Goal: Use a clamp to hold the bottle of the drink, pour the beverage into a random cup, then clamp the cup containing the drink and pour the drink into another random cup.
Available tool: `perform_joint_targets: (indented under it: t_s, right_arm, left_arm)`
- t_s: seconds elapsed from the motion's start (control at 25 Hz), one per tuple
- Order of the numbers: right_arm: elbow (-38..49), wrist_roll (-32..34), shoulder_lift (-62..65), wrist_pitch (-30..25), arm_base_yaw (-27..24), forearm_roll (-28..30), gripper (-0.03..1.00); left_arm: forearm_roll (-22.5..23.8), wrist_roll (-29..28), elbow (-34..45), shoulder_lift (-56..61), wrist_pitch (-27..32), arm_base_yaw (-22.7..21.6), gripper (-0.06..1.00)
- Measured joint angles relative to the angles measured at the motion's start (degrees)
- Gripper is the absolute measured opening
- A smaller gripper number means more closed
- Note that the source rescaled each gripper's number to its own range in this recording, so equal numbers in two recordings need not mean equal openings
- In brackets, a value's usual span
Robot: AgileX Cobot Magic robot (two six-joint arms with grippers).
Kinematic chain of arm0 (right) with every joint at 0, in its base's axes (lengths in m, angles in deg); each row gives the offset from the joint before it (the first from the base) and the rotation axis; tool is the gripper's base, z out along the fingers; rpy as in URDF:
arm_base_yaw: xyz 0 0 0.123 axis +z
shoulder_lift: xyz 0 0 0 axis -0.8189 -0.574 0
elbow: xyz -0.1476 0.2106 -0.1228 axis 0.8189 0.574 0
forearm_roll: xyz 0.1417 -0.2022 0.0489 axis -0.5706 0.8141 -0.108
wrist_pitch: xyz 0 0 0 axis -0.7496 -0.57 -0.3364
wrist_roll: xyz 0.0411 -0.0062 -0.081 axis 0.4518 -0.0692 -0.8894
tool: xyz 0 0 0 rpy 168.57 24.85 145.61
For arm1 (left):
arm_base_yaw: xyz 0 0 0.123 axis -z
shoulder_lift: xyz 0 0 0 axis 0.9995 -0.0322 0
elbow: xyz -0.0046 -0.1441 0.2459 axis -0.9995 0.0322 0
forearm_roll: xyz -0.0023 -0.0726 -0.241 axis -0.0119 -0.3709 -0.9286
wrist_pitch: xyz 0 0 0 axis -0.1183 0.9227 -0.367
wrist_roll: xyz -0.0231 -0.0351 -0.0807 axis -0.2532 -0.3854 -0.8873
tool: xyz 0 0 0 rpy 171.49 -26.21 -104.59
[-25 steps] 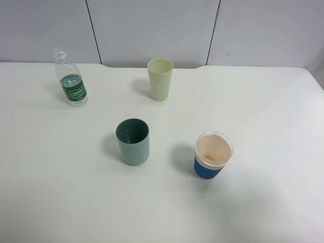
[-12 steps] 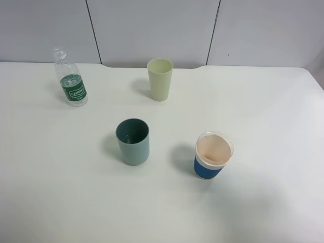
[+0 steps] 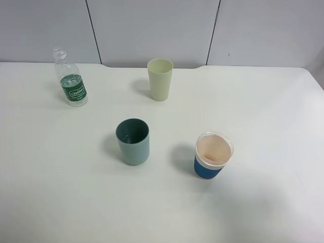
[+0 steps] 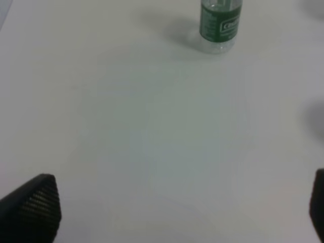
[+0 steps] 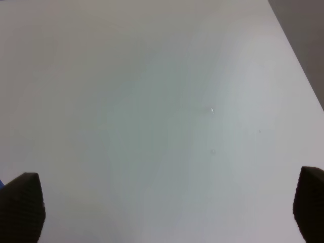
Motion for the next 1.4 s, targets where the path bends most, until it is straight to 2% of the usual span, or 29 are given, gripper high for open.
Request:
perform_joint_targets:
  t_s: [1.4]
  right_arm:
    - [0.0,0.0,0.0,0.1,0.0,0.0,1.00]
  left_arm:
    - [0.0,0.0,0.0,0.0,0.0,0.0,1.00]
